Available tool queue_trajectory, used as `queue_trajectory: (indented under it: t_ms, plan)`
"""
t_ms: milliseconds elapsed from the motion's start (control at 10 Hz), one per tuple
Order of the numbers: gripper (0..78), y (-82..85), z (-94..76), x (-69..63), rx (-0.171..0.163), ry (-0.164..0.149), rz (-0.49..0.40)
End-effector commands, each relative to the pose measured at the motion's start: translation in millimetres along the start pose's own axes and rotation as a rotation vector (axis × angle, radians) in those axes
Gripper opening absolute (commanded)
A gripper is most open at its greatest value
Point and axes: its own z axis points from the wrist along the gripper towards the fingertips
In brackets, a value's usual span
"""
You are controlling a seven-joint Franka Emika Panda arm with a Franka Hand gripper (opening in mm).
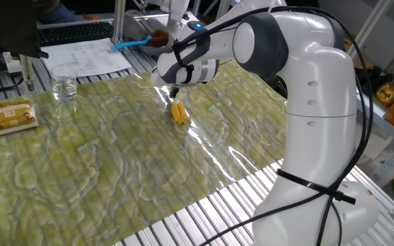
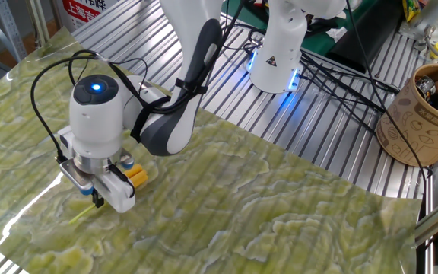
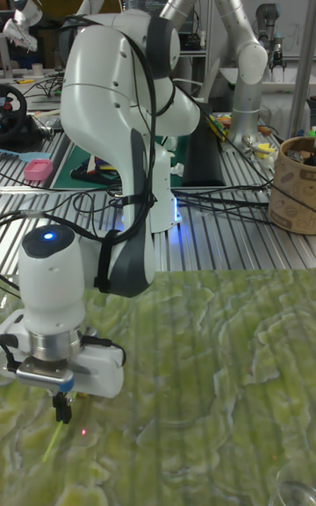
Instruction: Scrub the table with a brush
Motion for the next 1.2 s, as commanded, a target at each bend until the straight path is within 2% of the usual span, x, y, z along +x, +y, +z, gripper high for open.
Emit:
queue_trajectory:
  t_ms: [100,700,900,1200]
  plan:
    - [1.2,-1.0,-1.2,-1.3,-0.002,0.003,0.005]
    - [1.2,-1.0,-1.2,-1.3,-0.013,-0.003,-0.044]
    - [1.2,-1.0,-1.2,-1.3,-0.039,0.009,-0.088]
    - [1.2,-1.0,-1.2,-1.3,-0.049,0.009,-0.096]
